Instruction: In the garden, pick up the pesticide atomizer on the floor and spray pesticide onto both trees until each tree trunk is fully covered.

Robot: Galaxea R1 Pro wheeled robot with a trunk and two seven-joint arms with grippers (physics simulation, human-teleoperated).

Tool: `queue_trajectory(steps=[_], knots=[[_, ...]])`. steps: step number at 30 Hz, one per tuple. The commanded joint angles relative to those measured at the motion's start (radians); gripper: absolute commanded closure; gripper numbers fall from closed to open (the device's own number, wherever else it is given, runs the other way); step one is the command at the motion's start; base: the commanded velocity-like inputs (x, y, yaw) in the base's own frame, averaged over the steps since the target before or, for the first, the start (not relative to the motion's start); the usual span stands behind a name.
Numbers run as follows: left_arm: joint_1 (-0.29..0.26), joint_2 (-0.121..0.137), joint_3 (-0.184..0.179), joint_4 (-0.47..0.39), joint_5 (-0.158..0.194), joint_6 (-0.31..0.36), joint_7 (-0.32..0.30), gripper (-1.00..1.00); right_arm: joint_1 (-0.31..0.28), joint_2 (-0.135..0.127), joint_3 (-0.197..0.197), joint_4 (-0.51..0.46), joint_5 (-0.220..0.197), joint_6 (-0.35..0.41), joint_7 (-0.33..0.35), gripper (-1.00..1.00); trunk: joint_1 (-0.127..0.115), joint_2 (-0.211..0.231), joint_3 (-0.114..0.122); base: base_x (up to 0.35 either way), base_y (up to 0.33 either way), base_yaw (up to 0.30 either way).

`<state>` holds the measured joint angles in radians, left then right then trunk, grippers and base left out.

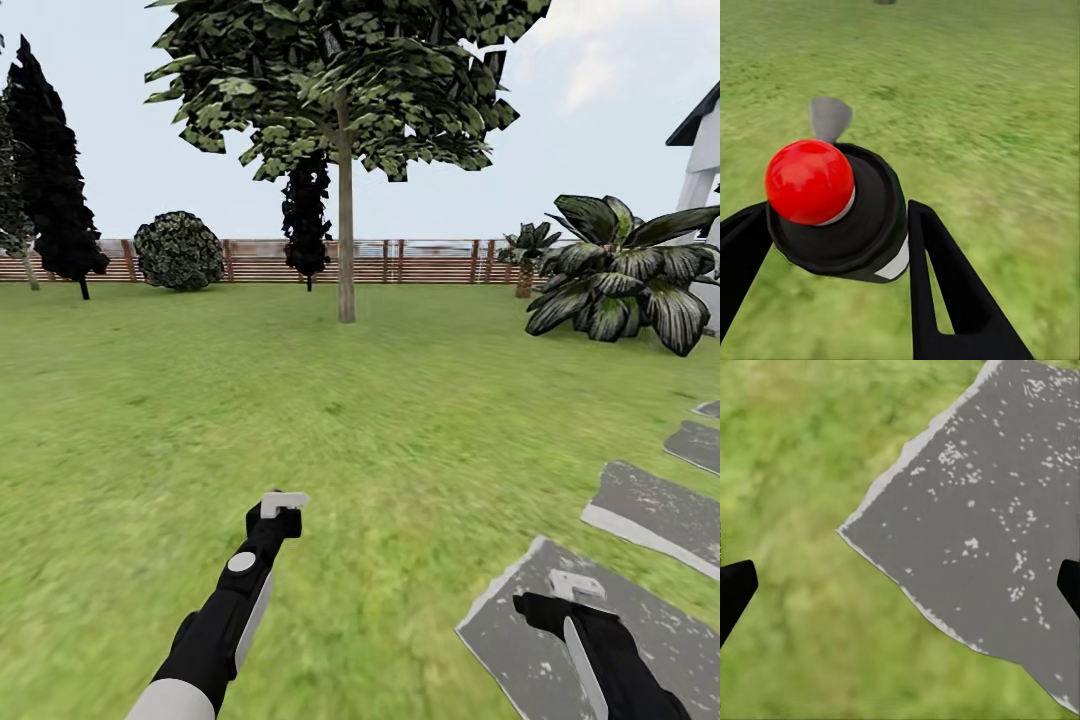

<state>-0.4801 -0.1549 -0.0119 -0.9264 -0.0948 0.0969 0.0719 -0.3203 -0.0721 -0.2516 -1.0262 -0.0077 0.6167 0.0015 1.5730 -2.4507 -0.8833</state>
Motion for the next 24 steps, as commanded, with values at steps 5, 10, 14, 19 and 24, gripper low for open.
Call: queue_trajectory(steps=[5,10,14,19,24], knots=[[0.000,0.000,0.000,0.000,0.000,0.001,0.000,1.00,0.000,0.000,0.000,0.000,0.000,0.000,0.000,-1.00,0.000,0.000,0.000,0.337,0.000,0.000],[0.000,0.000,0.000,0.000,0.000,0.000,0.000,1.00,0.000,0.000,0.001,0.000,0.000,0.000,0.000,-1.00,0.000,0.000,0.000,0.338,0.000,0.000],[0.000,0.000,0.000,0.000,0.000,0.000,0.000,1.00,0.000,0.000,0.001,0.000,0.001,0.000,0.000,-1.00,0.000,0.000,0.000,0.337,0.000,0.000],[0.000,0.000,0.001,0.000,0.000,0.000,0.000,1.00,0.000,0.000,0.001,0.000,0.001,0.000,0.000,-1.00,0.000,0.000,0.000,0.338,0.000,0.000],[0.000,0.000,0.000,0.000,0.000,0.000,0.000,1.00,0.000,0.000,0.001,0.000,0.001,0.000,-0.003,-1.00,0.000,0.000,0.000,0.337,0.000,0.000]])
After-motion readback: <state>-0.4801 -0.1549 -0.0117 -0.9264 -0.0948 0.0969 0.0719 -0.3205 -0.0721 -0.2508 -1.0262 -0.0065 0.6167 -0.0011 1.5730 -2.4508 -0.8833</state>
